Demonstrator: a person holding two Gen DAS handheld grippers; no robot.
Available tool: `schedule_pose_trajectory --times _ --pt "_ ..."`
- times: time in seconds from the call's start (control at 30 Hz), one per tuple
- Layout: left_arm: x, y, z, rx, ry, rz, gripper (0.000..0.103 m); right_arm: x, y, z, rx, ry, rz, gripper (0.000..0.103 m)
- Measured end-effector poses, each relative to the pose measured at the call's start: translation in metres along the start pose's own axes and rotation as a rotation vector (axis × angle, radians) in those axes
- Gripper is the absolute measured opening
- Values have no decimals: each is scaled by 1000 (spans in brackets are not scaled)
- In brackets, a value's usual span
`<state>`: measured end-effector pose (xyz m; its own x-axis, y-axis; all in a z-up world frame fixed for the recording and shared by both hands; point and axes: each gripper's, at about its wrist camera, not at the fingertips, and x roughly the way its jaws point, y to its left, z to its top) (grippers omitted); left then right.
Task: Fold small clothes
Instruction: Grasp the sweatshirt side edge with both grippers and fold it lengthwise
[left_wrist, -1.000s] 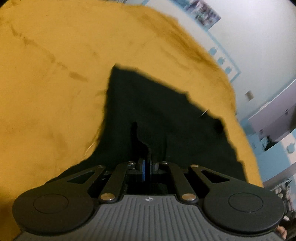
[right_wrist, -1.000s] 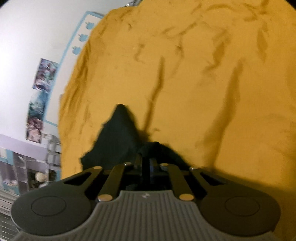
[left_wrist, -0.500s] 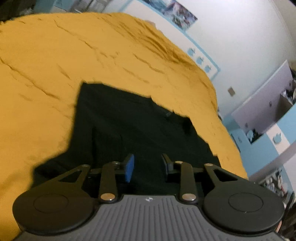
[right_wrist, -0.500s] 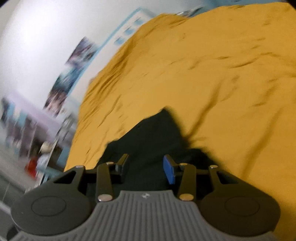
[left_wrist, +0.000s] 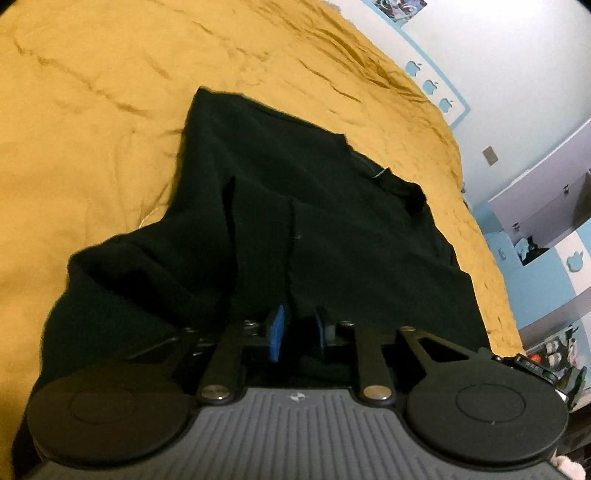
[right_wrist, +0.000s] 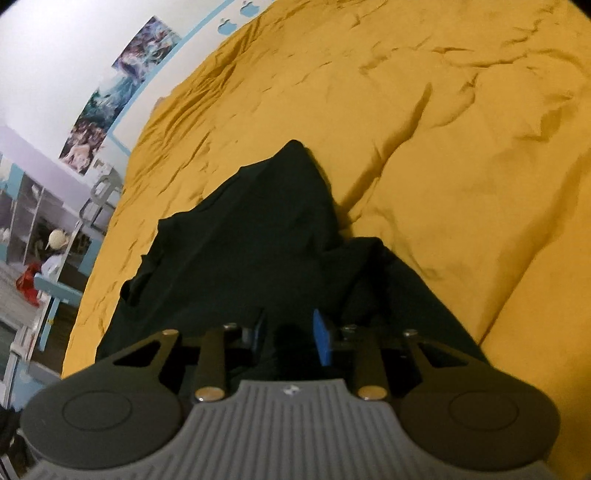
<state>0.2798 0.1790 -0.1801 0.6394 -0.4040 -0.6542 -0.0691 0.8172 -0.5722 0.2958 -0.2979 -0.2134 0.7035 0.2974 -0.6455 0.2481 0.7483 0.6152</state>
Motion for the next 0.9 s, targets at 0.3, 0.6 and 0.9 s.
schedule_pose_trajectory --times 0.3,0.6,0.9 --pt "-137 -34 -37 164 -136 -35 56 -144 47 -22 -228 -96 66 55" --pt "-244 20 -131 229 -193 -114 59 -286 -10 -95 -443 -47 143 57" --pt "-227 81 -188 189 -70 -182 59 -326 -103 -147 -402 70 92 57"
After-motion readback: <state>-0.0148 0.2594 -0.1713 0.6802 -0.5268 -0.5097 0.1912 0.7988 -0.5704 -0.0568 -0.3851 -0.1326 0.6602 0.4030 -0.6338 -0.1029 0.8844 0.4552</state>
